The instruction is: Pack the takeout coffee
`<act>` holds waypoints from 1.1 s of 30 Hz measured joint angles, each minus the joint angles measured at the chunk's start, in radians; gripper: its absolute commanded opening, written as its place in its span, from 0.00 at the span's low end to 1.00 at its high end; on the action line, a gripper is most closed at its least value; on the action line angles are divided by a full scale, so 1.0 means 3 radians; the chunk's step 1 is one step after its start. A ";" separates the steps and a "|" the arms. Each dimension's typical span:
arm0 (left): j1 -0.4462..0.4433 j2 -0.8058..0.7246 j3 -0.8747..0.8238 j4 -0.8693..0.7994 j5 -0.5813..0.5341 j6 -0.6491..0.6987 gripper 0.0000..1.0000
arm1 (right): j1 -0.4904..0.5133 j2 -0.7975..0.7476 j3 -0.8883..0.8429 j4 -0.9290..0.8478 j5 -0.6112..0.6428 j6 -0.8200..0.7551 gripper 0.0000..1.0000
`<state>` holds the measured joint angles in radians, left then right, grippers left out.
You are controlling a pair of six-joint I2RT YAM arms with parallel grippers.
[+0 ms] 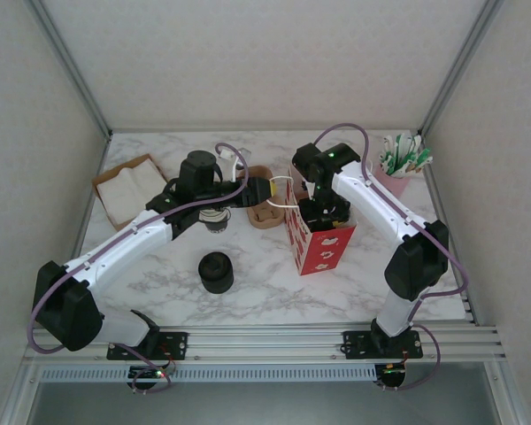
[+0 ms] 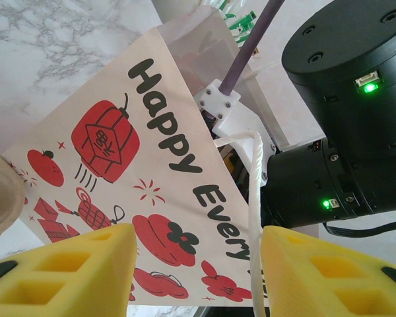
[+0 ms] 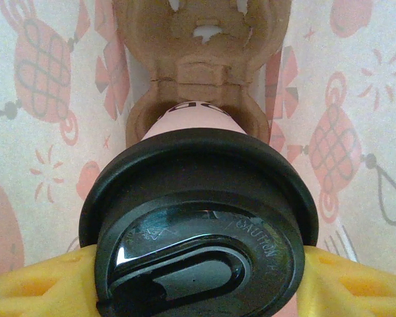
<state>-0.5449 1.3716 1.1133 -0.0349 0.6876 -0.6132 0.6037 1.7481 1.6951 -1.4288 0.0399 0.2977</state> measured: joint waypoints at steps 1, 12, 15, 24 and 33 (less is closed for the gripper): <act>0.0000 0.0000 0.0000 0.0000 0.0000 0.0000 0.52 | -0.0001 0.0000 0.0000 0.0001 0.0000 0.0000 0.67; 0.0000 0.0000 0.0000 0.0000 0.0000 -0.0010 0.52 | -0.0006 0.0001 -0.0001 0.0001 -0.0001 0.0000 0.67; 0.0000 0.0000 0.0000 0.0000 0.0000 -0.0013 0.52 | -0.0006 0.0001 0.0000 0.0001 -0.0001 0.0000 0.68; 0.0000 0.0000 0.0000 0.0000 0.0000 -0.0014 0.52 | -0.0006 0.0003 0.0000 0.0001 -0.0001 0.0000 0.68; 0.0000 0.0000 0.0000 0.0000 0.0000 -0.0025 0.52 | -0.0006 0.0003 0.0000 0.0001 -0.0001 -0.0001 0.70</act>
<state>-0.5449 1.3716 1.1133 -0.0349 0.6876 -0.6209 0.6018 1.7489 1.6951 -1.4284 0.0395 0.2974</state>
